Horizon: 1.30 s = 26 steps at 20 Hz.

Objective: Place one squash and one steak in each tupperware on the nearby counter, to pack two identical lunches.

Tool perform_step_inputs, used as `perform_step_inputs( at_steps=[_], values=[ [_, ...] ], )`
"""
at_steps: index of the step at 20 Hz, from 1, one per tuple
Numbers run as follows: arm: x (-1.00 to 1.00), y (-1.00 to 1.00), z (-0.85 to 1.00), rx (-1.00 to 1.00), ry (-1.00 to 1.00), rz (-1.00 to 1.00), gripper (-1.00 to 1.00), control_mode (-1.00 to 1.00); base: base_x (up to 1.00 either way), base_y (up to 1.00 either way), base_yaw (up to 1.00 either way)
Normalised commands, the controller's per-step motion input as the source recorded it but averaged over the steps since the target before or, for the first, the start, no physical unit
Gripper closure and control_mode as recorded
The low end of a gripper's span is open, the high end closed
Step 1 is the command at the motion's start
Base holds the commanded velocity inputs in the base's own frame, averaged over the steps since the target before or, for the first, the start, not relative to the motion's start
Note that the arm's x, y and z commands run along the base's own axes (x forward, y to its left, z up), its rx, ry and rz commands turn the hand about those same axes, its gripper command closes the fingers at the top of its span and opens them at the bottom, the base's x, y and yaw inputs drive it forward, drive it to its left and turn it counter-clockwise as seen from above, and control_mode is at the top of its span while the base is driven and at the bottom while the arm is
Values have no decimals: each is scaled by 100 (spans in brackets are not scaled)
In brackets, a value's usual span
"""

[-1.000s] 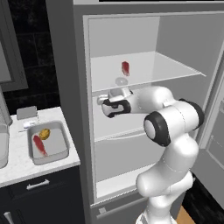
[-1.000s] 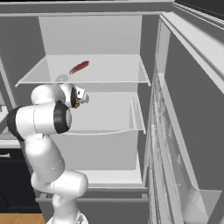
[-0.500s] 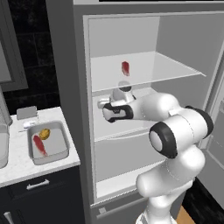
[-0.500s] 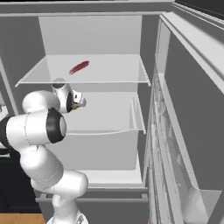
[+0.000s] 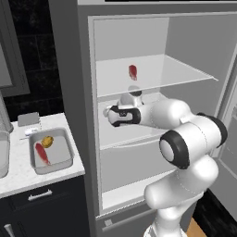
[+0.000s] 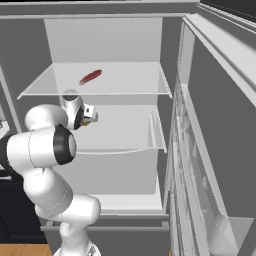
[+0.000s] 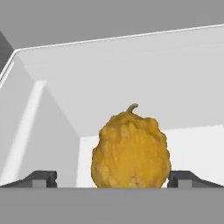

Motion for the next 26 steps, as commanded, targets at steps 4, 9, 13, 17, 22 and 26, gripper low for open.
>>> perform_step_inputs(
  at_steps=[4,9,13,17,22,26],
  values=[
    [13,0,0,0,0,0,-100,-100,0,0,0],
    [7,0,0,0,0,0,-100,-100,0,0,0],
    [0,-4,-5,0,-3,0,-100,-100,0,0,0],
    [0,-3,-6,0,-10,0,-100,-100,0,0,0],
    [0,0,0,0,-1,0,-100,-100,0,0,0],
    [0,0,0,0,0,0,-100,-100,0,0,0]
  ],
)
